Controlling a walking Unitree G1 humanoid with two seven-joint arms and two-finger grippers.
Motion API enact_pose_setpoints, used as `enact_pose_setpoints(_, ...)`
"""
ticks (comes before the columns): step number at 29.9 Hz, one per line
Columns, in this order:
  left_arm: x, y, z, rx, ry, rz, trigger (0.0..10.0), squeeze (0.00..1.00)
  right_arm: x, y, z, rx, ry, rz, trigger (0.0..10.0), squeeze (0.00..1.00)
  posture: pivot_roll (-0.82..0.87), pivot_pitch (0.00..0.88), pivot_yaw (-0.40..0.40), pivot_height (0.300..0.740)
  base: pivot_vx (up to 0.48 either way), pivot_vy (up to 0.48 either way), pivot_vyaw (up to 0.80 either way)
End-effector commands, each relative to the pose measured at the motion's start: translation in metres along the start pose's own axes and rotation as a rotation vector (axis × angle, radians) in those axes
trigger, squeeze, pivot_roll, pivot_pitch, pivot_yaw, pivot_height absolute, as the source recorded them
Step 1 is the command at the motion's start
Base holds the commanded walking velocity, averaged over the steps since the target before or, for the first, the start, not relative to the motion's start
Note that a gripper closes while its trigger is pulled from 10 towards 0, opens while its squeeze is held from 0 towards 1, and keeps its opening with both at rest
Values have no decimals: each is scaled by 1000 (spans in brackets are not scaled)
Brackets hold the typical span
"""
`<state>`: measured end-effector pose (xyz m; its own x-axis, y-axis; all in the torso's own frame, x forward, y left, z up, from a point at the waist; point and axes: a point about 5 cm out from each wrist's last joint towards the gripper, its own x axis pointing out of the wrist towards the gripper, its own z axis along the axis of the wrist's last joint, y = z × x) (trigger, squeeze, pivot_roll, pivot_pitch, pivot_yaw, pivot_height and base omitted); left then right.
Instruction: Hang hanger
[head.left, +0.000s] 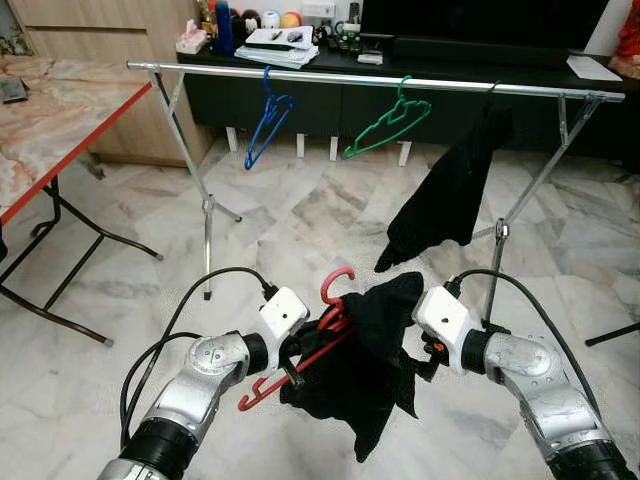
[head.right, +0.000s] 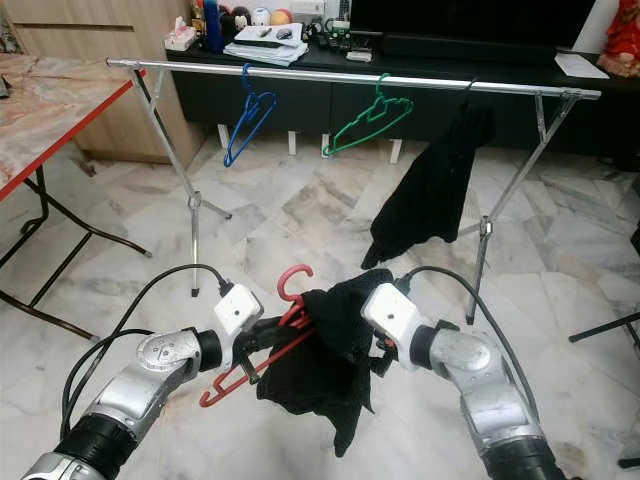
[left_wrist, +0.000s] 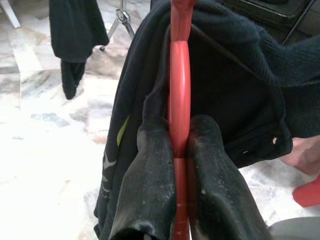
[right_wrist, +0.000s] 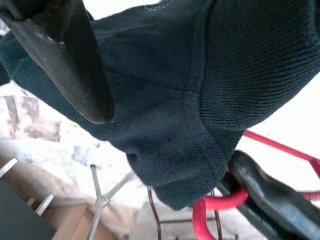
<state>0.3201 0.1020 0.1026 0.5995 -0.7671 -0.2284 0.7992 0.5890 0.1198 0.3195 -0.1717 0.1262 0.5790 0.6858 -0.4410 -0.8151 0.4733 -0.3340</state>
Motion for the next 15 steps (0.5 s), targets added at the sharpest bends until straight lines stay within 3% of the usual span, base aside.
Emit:
enact_pose_setpoints(1, -3, 6, 3, -1, -13, 29, 10000, 0, 0, 1, -7, -10, 58, 21, 10000, 1000, -75, 127, -5, 740, 0, 0, 0)
enact_pose_setpoints(8, -3, 6, 3, -1, -11, 28, 10000, 0, 5, -12, -10, -83, 150, -92, 10000, 973, -73, 128, -6, 740, 0, 0, 0)
enact_pose_setpoints(9, -3, 6, 2, -1, -10, 27, 10000, 0, 5, -13, -10, -87, 155, -94, 10000, 557, -73, 129, -6, 740, 0, 0, 0)
enact_pose_setpoints(10, -4, 5, 2, -1, -9, 27, 10000, 0, 5, -13, -10, -97, 164, -94, 10000, 0, -73, 129, -6, 740, 0, 0, 0)
enact_pose_setpoints(15, -4, 5, 1, -2, -6, 27, 10000, 0, 7, -15, -8, -86, 155, -106, 10000, 0, -72, 129, -8, 740, 0, 0, 0)
